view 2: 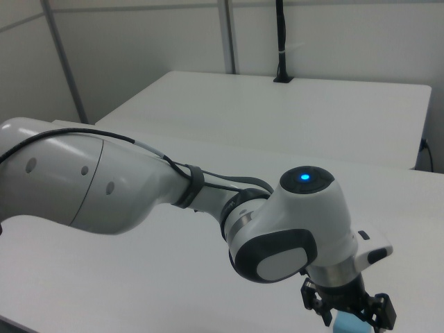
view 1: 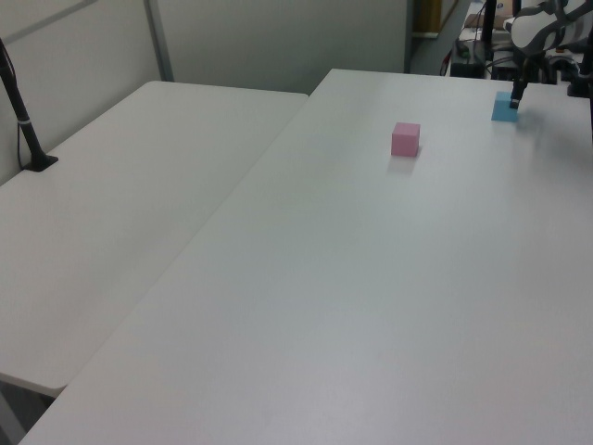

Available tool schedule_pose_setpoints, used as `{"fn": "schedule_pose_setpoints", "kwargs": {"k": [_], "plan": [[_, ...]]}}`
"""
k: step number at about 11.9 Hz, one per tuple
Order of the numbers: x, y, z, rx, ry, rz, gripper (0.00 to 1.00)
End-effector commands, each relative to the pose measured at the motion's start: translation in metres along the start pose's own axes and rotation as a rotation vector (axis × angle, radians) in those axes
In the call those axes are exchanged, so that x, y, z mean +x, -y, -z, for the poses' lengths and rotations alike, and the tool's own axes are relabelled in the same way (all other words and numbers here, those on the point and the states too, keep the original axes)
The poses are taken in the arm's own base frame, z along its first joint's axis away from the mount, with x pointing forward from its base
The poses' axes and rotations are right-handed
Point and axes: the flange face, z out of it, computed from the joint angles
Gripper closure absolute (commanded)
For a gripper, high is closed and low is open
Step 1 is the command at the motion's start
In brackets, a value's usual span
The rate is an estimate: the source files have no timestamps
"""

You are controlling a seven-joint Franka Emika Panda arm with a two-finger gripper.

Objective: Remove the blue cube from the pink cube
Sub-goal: 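Lower the blue cube onto the table and open the gripper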

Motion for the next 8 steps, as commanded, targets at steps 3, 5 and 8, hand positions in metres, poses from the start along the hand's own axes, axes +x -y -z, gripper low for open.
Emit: {"fn": "schedule_pose_setpoints", "kwargs": {"k": [3, 5, 8], "plan": [[0.009, 0.000, 0.059, 0.045, -0.014, -0.070, 0.00], [0.024, 0.019, 0.110, 0.078, -0.014, -0.103, 0.00], [0.072, 0.089, 0.212, 0.146, 0.009, -0.308, 0.00]]}}
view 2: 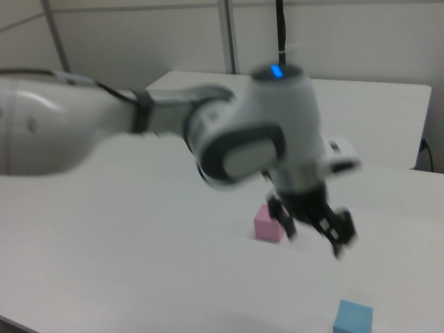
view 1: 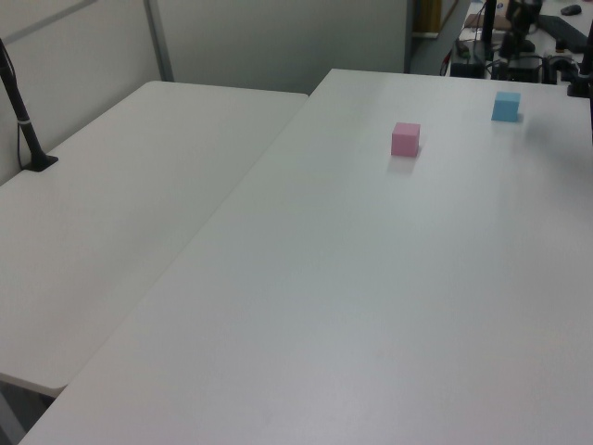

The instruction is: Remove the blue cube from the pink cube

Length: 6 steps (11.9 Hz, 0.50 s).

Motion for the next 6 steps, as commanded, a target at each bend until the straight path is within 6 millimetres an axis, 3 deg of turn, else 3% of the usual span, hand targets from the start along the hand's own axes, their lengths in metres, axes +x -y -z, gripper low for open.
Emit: {"fn": "schedule_pose_setpoints", "kwargs": {"k": [1, 3, 5, 6], "plan": [[0.022, 0.083, 0.084, 0.062, 0.019, -0.167, 0.00], [0.032, 0.139, 0.124, 0.099, 0.005, -0.255, 0.00], [0.038, 0.189, 0.143, 0.121, 0.003, -0.291, 0.00], [0.039, 0.204, 0.147, 0.125, 0.010, -0.281, 0.00]]}}
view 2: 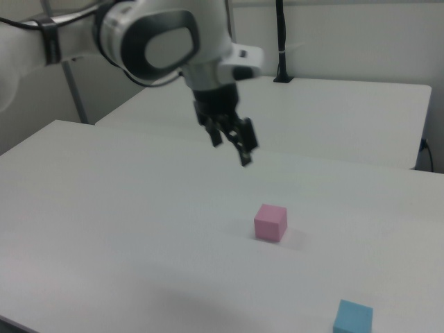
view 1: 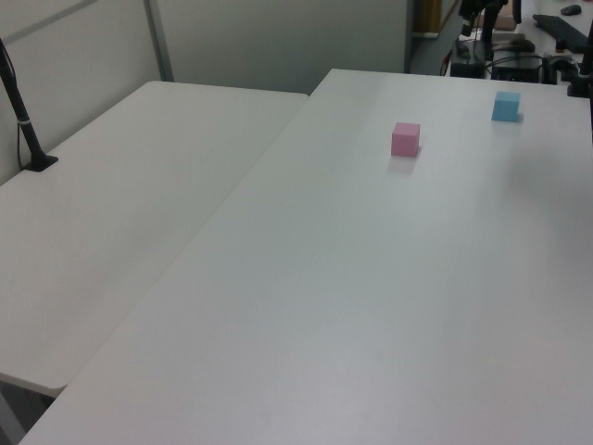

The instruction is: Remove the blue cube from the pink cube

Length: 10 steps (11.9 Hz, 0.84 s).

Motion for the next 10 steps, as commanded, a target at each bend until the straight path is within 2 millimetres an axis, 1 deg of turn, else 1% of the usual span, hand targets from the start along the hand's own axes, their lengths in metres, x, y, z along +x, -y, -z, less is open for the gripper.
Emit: {"fn": "schedule_pose_setpoints", "kwargs": {"k": [1, 2, 3, 4, 5, 6, 8, 9, 10], "plan": [[-0.017, 0.061, 0.016, 0.036, 0.036, 0.005, 0.00], [-0.021, 0.077, 0.017, 0.039, 0.044, 0.030, 0.00], [-0.022, 0.083, 0.019, 0.034, 0.043, 0.050, 0.00], [-0.023, 0.092, 0.018, 0.030, 0.046, 0.080, 0.00], [-0.024, 0.101, 0.014, 0.019, 0.049, 0.129, 0.00], [-0.025, 0.113, 0.013, -0.011, 0.045, 0.213, 0.00], [-0.023, 0.114, 0.014, -0.027, 0.033, 0.246, 0.00], [-0.027, 0.129, 0.014, -0.025, 0.033, 0.271, 0.00], [-0.028, 0.137, 0.013, -0.025, 0.035, 0.282, 0.00]]}}
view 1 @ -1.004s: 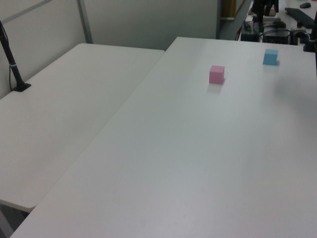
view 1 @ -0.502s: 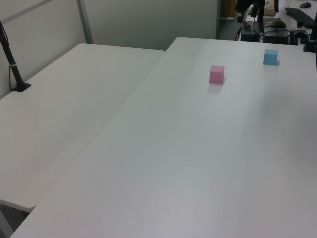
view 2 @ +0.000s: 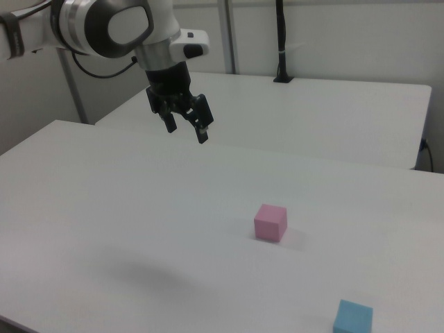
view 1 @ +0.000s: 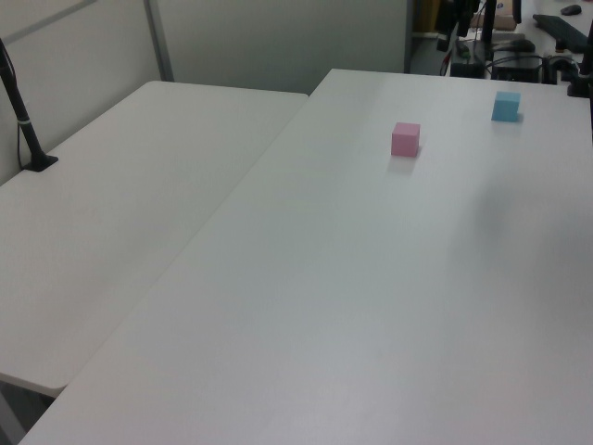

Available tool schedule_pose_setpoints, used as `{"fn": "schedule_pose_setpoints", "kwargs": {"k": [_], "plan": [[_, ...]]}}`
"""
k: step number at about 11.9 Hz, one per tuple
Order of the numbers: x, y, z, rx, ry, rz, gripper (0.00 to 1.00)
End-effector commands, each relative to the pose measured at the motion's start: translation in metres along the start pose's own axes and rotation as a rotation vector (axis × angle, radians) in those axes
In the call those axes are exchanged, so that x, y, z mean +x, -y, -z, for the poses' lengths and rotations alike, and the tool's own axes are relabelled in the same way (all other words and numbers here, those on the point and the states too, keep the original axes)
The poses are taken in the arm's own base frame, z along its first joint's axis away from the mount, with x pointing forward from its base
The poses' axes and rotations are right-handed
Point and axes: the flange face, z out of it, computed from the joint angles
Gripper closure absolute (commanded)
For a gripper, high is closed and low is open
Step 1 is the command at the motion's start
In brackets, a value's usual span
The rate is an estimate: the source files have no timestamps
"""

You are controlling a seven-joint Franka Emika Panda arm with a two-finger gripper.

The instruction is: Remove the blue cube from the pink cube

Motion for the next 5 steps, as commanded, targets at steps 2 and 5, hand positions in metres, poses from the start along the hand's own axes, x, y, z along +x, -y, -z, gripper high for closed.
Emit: {"fn": "schedule_pose_setpoints", "kwargs": {"k": [2, 5], "plan": [[-0.0033, 0.0188, 0.0027, -0.005, 0.008, 0.057, 0.00], [-0.0031, 0.0237, -0.0003, -0.004, 0.018, 0.072, 0.00]]}}
